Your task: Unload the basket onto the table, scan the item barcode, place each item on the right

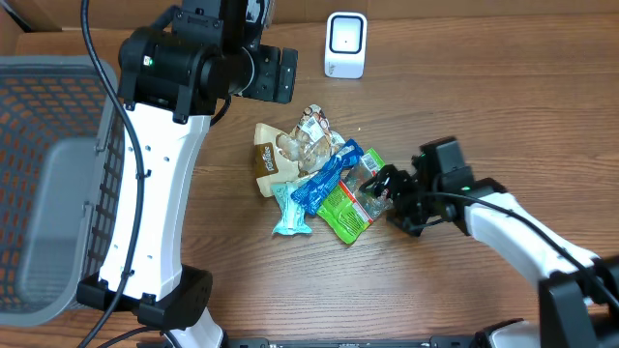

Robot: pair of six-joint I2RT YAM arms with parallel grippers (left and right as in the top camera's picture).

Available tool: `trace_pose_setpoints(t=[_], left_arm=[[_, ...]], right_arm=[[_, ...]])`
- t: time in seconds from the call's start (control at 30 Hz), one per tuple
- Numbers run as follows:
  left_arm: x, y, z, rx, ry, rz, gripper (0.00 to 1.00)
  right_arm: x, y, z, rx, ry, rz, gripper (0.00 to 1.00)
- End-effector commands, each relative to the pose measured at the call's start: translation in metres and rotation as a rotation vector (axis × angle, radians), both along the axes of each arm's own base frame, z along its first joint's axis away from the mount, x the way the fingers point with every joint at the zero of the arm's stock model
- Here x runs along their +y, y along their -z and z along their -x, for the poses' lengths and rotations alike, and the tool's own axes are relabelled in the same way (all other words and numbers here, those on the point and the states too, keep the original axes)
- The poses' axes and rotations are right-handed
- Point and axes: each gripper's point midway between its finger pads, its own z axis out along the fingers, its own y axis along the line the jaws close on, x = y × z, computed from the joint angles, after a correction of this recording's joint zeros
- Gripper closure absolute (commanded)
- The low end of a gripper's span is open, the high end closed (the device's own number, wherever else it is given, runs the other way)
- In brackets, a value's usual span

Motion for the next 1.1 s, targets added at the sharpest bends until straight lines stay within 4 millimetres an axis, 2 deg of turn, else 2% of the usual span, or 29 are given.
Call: trace_pose_setpoints(t=[0.0,0.13,0.2,0.27,0.33,0.37,0.43,0.53,0.67,0.73,0.8,0.9,0.97,1.0,1.07], left_arm=[[0.002,0.005,-0.002,0.01,0.001,-0.015,0.07],[0.002,0.005,-0.002,0.01,0.001,-0.015,0.06],[0.002,0.005,-0.002,0.01,0.001,-0.015,0.06],[0.002,0.005,-0.002,0.011,0.001,-0.016,0.06],[0.002,0.005,-0.002,0.011,0.001,-0.015,0.06],[0.002,0.005,-0.002,0.011,0.002,-0.016,0.06],[0.002,0.005,-0.002,0.012,-0.001,-0.013,0.06],[0.002,0.005,-0.002,0.012,-0.001,-0.013,0.05],[0.002,0.005,-0.002,0.012,-0.001,-0.014,0.01],[0.002,0.005,-0.003,0.01,-0.001,-0.013,0.0],[0.002,0.004,-0.003,0.009,-0.001,-0.013,0.0],[0.002,0.005,-0.003,0.009,-0.001,-0.013,0.0],[0.002,0.005,-0.003,0.01,-0.001,-0.013,0.0],[0.002,0.005,-0.003,0.01,-0.001,-0.013,0.0],[0.001,0.006,-0.003,0.013,-0.001,-0.014,0.0]], right_arm=[[0.012,0.018,-0.007,0.044,0.087,0.006,0.05],[0.02,0.032,-0.024,0.023,0.187,0.038,0.05],[0.023,0.039,-0.028,0.024,0.226,0.05,0.11],[0.025,0.045,-0.027,0.037,0.238,0.058,0.3],[0.027,0.044,-0.026,0.044,0.228,0.047,0.56],[0.028,0.043,-0.025,0.04,0.211,0.041,0.62],[0.033,0.039,-0.024,0.015,0.161,0.021,0.63],[0.038,0.028,-0.029,-0.053,0.069,-0.021,0.73],[0.037,0.001,-0.039,-0.201,-0.122,-0.09,0.77],[0.022,-0.003,-0.038,-0.225,-0.199,-0.086,0.81],[-0.002,-0.003,-0.037,-0.236,-0.258,-0.064,0.8],[-0.027,-0.006,-0.042,-0.324,-0.327,-0.055,0.73],[-0.044,-0.002,-0.048,-0.387,-0.361,-0.004,0.71],[-0.059,0.003,-0.053,-0.42,-0.377,0.063,0.71],[-0.071,0.009,-0.057,-0.431,-0.381,0.131,0.71]])
